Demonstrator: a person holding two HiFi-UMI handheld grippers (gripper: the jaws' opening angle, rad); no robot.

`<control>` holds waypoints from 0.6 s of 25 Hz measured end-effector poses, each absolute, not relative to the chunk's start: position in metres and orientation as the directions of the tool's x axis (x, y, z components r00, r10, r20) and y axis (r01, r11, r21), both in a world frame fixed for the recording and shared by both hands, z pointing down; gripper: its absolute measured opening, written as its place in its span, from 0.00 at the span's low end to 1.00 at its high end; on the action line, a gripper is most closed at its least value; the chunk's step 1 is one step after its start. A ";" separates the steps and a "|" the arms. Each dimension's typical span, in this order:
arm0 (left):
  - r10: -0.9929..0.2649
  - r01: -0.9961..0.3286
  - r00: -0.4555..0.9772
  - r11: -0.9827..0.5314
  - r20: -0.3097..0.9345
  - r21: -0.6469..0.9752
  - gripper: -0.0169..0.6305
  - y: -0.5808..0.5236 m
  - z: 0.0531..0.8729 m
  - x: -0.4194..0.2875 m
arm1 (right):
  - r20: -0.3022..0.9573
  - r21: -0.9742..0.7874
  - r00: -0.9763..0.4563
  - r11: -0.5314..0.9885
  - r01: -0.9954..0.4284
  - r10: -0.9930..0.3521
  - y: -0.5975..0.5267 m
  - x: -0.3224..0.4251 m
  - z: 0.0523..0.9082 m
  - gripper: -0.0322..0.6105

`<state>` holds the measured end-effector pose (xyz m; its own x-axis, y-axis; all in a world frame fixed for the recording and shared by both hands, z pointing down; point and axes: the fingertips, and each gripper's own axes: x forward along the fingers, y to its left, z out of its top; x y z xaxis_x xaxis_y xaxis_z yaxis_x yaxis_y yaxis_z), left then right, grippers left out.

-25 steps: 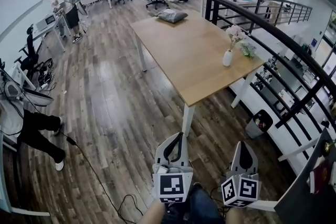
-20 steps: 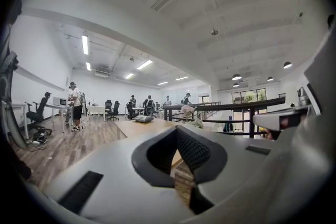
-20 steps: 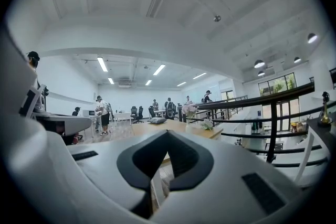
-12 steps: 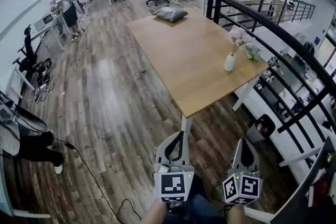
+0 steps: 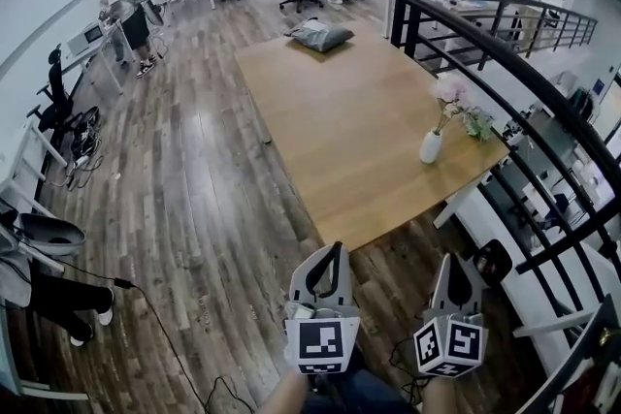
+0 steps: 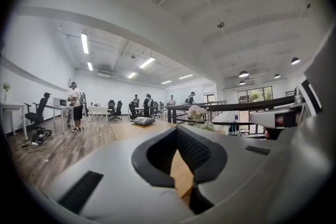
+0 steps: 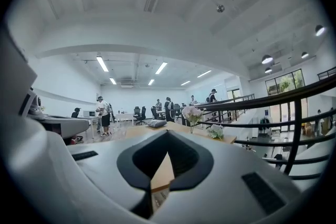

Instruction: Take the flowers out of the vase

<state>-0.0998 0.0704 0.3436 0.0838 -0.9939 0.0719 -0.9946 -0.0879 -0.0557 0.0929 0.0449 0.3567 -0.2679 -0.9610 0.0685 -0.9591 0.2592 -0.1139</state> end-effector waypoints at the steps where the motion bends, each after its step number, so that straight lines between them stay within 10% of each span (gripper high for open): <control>1: -0.994 -0.995 0.081 -0.085 0.072 -0.056 0.09 0.058 0.343 -0.099 | 0.068 -0.112 -0.274 0.265 -0.958 -0.959 0.032 0.092 0.356 0.04; 15: -0.994 -0.996 0.058 -0.064 0.092 -0.060 0.09 -0.040 0.346 -0.087 | 0.078 -0.126 -0.313 0.302 -0.945 -0.946 -0.066 0.094 0.361 0.04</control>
<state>-0.0872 -0.0398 0.3456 0.0579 -0.9941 0.0915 -0.9962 -0.0635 -0.0603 0.0941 -0.0659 0.3608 -0.3131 -0.9465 0.0784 -0.9449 0.3021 -0.1261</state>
